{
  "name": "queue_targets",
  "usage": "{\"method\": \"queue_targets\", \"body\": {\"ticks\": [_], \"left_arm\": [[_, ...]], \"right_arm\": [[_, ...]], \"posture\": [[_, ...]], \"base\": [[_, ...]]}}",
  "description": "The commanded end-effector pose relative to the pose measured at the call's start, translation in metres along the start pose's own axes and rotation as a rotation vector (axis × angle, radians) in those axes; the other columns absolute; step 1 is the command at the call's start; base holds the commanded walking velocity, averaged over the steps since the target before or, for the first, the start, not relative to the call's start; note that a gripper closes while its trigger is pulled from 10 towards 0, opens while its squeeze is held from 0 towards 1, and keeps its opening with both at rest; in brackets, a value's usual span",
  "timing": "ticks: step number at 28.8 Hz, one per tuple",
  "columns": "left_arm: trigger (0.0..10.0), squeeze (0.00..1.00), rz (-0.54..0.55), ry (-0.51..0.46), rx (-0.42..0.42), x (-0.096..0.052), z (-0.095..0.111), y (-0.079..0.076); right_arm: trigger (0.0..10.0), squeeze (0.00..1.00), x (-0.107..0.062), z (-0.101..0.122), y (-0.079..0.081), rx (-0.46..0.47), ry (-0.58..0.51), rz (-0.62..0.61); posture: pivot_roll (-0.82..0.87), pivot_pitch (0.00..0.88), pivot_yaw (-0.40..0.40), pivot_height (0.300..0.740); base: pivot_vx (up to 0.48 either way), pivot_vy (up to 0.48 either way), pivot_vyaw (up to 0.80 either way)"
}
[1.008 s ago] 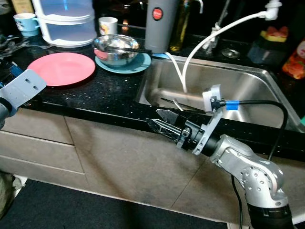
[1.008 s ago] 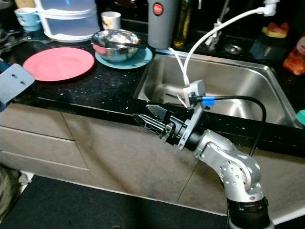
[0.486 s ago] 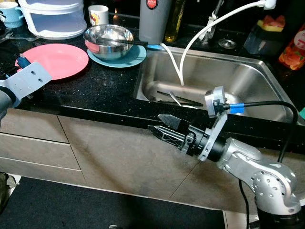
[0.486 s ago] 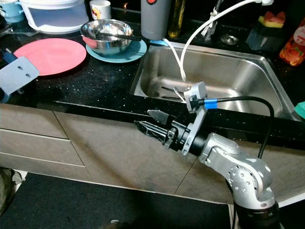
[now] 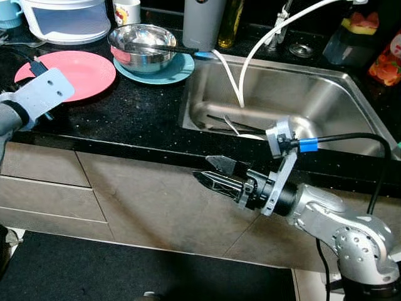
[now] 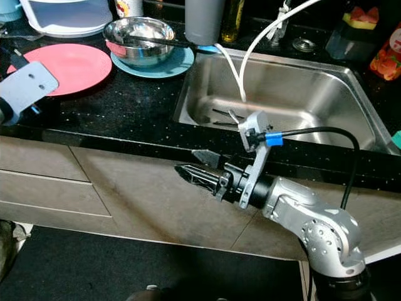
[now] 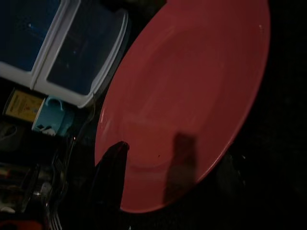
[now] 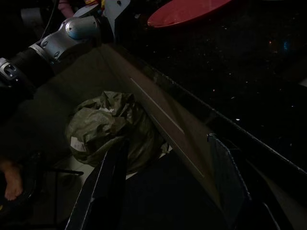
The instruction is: Kitchen organization
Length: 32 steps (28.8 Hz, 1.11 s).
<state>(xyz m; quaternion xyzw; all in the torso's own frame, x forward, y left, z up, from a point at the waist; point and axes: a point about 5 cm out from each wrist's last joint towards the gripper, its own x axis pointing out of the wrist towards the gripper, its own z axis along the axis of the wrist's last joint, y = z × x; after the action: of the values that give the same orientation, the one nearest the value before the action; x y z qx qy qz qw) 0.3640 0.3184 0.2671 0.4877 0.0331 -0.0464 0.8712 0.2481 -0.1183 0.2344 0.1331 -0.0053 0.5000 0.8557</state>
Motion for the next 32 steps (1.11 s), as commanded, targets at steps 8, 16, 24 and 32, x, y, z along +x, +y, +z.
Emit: {"method": "queue_targets", "body": {"ticks": [8, 16, 24, 32], "left_arm": [[6.4, 0.0, -0.127, 0.078, -0.044, 0.0, -0.016, -0.021], [0.0, 0.0, -0.145, 0.107, -0.073, 0.002, -0.02, -0.028], [0.0, 0.0, -0.116, 0.131, -0.099, 0.001, -0.025, -0.029], [0.0, 0.0, 0.016, 0.072, -0.093, -0.002, -0.011, -0.005]], "right_arm": [[10.0, 0.0, -0.005, 0.004, 0.004, -0.022, 0.034, 0.0], [10.0, 0.0, -0.005, 0.005, 0.004, -0.022, 0.042, -0.004], [10.0, 0.0, -0.003, 0.004, 0.002, -0.027, 0.042, -0.01], [10.0, 0.0, 0.0, 0.005, -0.001, -0.023, 0.014, -0.016]], "posture": [[-0.02, 0.194, -0.081, 0.74], [-0.03, 0.195, -0.085, 0.74], [-0.02, 0.167, -0.081, 0.74], [0.0, 0.126, -0.072, 0.74]], "base": [[0.0, 0.0, 0.0], [0.0, 0.0, 0.0], [0.0, 0.0, 0.0], [0.0, 0.0, 0.0]]}}
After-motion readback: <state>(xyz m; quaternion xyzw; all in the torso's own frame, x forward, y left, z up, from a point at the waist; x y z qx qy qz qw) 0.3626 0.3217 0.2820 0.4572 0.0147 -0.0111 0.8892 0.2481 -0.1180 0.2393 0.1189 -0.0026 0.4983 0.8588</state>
